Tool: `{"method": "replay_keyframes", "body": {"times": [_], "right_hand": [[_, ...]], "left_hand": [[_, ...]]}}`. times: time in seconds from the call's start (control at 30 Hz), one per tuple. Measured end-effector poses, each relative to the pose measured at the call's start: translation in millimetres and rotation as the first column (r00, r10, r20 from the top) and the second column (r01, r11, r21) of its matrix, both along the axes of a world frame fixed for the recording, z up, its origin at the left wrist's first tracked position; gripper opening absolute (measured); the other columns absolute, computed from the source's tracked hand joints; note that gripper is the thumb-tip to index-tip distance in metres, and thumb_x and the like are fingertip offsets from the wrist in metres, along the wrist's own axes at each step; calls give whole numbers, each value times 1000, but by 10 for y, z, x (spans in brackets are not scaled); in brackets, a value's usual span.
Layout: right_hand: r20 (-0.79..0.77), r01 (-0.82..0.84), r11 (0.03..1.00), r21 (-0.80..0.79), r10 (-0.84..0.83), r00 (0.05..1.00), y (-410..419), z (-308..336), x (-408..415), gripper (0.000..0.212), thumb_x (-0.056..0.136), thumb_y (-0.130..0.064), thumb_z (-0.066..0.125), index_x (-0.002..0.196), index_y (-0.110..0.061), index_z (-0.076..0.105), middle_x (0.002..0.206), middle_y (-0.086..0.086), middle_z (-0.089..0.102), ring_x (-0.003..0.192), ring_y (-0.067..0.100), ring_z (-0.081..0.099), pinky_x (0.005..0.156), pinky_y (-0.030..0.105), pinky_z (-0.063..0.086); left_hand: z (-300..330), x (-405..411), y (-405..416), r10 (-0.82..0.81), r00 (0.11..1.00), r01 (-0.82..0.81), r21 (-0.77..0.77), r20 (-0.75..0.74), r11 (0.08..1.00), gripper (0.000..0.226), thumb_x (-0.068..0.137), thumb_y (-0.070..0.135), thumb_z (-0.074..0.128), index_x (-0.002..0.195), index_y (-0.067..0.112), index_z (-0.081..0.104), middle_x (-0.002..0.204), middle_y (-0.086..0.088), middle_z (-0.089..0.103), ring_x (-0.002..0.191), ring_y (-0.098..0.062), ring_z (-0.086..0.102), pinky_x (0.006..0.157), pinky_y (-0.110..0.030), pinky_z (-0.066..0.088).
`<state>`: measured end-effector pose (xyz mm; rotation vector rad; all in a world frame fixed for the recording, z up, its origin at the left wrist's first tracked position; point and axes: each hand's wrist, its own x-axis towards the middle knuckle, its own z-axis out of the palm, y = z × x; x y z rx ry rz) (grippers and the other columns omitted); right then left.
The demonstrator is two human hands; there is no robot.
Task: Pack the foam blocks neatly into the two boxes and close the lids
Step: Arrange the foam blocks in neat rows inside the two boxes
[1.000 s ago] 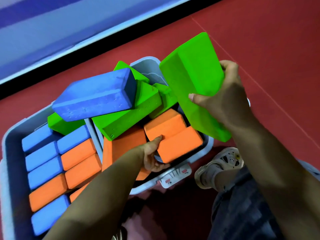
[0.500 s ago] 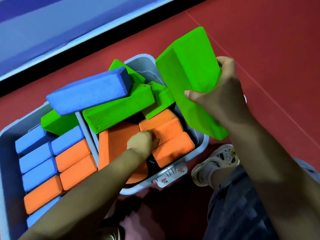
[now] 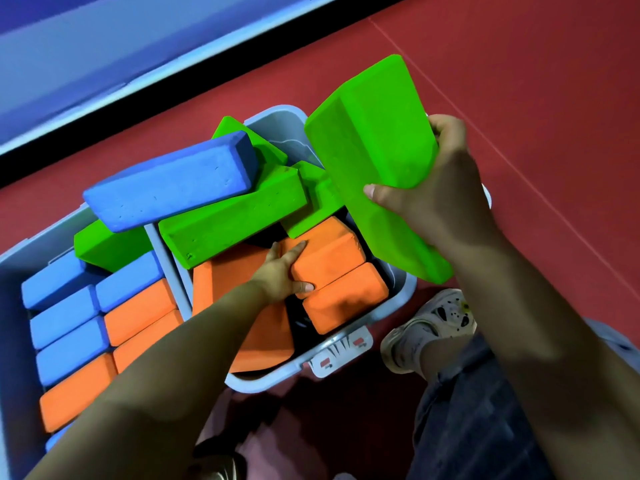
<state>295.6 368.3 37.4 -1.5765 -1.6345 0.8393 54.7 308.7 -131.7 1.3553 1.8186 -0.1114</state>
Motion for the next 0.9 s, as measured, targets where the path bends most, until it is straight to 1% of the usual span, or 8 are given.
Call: {"method": "replay_keyframes", "body": {"times": [0.07, 0.13, 0.2, 0.3, 0.47, 0.77, 0.83, 0.9], "right_hand": [[4, -4, 1000, -1, 4, 1000, -3, 6, -5, 83, 59, -31, 87, 126, -16, 41, 124, 4, 54, 111, 27, 53, 87, 39, 45], [6, -4, 1000, -1, 4, 1000, -4, 13, -7, 83, 59, -31, 87, 126, -16, 41, 123, 4, 54, 111, 27, 53, 87, 41, 46], [5, -2, 1000, 2, 2, 1000, 1, 15, -3, 83, 58, -31, 87, 126, -16, 41, 123, 5, 54, 111, 27, 53, 86, 41, 46], [10, 3, 1000, 14, -3, 1000, 13, 13, 5, 83, 58, -31, 87, 125, -14, 42, 122, 6, 55, 109, 27, 54, 85, 38, 45], [1, 11, 1000, 7, -11, 1000, 14, 3, 20, 83, 58, -30, 88, 126, -15, 41, 122, 7, 54, 109, 27, 54, 85, 37, 45], [10, 33, 999, -8, -33, 999, 20, -18, 78, 85, 58, -30, 88, 127, -15, 41, 124, 7, 54, 111, 27, 54, 88, 38, 45], [12, 31, 999, -7, -31, 999, 26, -16, 68, 85, 57, -30, 88, 127, -15, 41, 123, 7, 54, 111, 27, 54, 89, 43, 45], [17, 28, 1000, -11, -28, 999, 30, -19, 55, 85, 56, -31, 88, 126, -15, 42, 122, 7, 55, 110, 28, 54, 88, 44, 46]], "left_hand": [[21, 37, 29, 81, 990, -79, -26, 118, 997, 97, 78, 26, 77, 150, 41, 14, 159, -16, -11, 143, -32, 23, 101, -39, 46], [25, 70, 15, 181, 958, -179, -27, 224, 983, 91, 81, 17, 75, 149, 38, 20, 160, -11, -8, 129, -34, 44, 71, -33, 60], [47, 71, 8, 231, 924, -239, -10, 306, 971, 84, 83, 14, 73, 149, 33, 25, 157, -13, 14, 114, -31, 56, 63, -30, 60], [207, 69, 66, 326, 832, -353, -23, 450, 935, 63, 91, 13, 62, 146, 18, 32, 129, -15, 50, 79, -17, 62, 57, -24, 58], [462, 60, 176, 306, 794, -332, -49, 526, 942, 39, 100, 14, 46, 138, 9, 38, 75, -11, 57, 48, -8, 57, 46, -17, 44], [353, 254, 317, 206, 918, -159, -162, 339, 974, 46, 101, 22, 43, 145, 22, 27, 81, -5, 54, 65, -16, 52, 58, -25, 46], [277, 260, 278, 125, 958, -89, -145, 259, 985, 51, 101, 25, 45, 147, 20, 25, 94, -10, 58, 74, -23, 56, 64, -31, 48], [159, 239, 245, 8, 996, 1, -96, 93, 995, 56, 99, 29, 48, 149, 18, 25, 124, -15, 58, 104, -31, 59, 84, -34, 47]]}}
